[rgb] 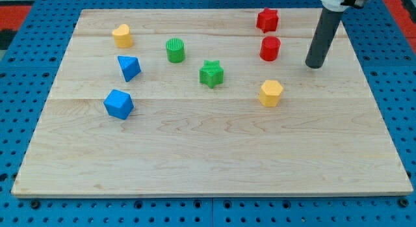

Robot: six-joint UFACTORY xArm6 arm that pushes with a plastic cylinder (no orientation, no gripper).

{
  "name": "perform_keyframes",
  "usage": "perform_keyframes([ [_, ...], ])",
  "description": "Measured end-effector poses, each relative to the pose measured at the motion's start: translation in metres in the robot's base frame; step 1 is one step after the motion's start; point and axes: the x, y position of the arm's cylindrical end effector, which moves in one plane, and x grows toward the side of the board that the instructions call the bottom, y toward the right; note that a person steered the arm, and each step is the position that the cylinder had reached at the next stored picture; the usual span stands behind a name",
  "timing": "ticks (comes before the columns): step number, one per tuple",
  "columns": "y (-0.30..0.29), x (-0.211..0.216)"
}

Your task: Drag the yellow hexagon vertically below the green star

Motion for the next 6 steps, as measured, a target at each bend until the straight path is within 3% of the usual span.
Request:
perform_keyframes([
  [4, 0.004, 0.002],
  [5, -0.001, 0.068],
  [6, -0.086, 0.082],
])
